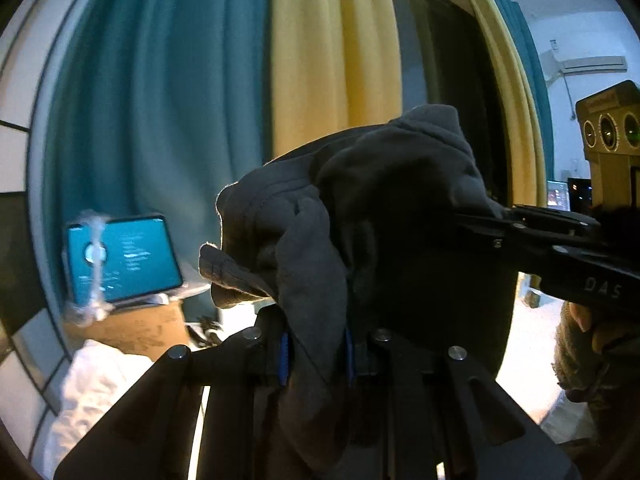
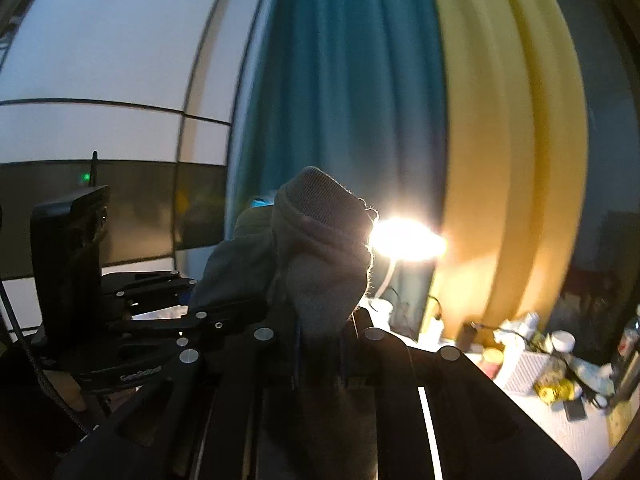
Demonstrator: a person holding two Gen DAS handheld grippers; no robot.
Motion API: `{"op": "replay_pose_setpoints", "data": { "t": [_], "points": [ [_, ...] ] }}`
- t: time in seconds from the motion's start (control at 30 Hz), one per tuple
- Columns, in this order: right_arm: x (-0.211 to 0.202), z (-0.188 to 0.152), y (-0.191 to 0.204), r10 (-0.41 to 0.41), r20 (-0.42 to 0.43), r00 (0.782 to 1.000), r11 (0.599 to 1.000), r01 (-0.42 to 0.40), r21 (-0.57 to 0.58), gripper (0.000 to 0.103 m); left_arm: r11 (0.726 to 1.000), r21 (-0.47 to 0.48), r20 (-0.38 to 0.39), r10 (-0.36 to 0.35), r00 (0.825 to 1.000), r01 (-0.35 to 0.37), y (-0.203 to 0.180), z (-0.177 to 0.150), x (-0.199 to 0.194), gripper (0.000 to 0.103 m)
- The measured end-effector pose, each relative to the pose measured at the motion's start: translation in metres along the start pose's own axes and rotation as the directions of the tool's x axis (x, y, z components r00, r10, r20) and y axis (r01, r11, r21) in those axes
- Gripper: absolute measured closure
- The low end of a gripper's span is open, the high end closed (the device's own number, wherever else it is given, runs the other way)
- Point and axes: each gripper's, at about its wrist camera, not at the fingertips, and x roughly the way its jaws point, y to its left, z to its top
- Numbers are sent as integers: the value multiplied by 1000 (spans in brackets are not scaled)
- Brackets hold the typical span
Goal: Fold small clothes
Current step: 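Lift the sweatshirt with both tools and hold it up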
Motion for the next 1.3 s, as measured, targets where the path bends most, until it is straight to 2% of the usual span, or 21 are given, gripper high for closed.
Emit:
{"op": "replay_pose_setpoints", "data": {
  "t": [0.3, 0.47, 0.67, 0.97, 1.3],
  "points": [
    [2, 14, 41, 105, 45, 993, 994, -104, -38, 89, 995, 5, 14, 104, 994, -105, 36, 1, -44, 85],
    [7, 11, 55, 147, 37, 988, 988, -145, -50, 89, 990, 9, -13, 140, 990, -140, 46, -4, -53, 85],
    [24, -1, 56, 154, -14, 988, 988, -154, -20, 89, 991, -12, -70, 132, 989, -133, 53, -17, -37, 85],
    [55, -18, 33, 131, -80, 988, 991, -128, 44, 89, 994, -27, -141, 100, 985, -105, 58, -29, -4, 85],
    [101, -37, 6, 119, -155, 981, 989, -104, 101, 89, 995, -45, -225, 75, 971, -88, 71, -44, 39, 85]
  ]
}}
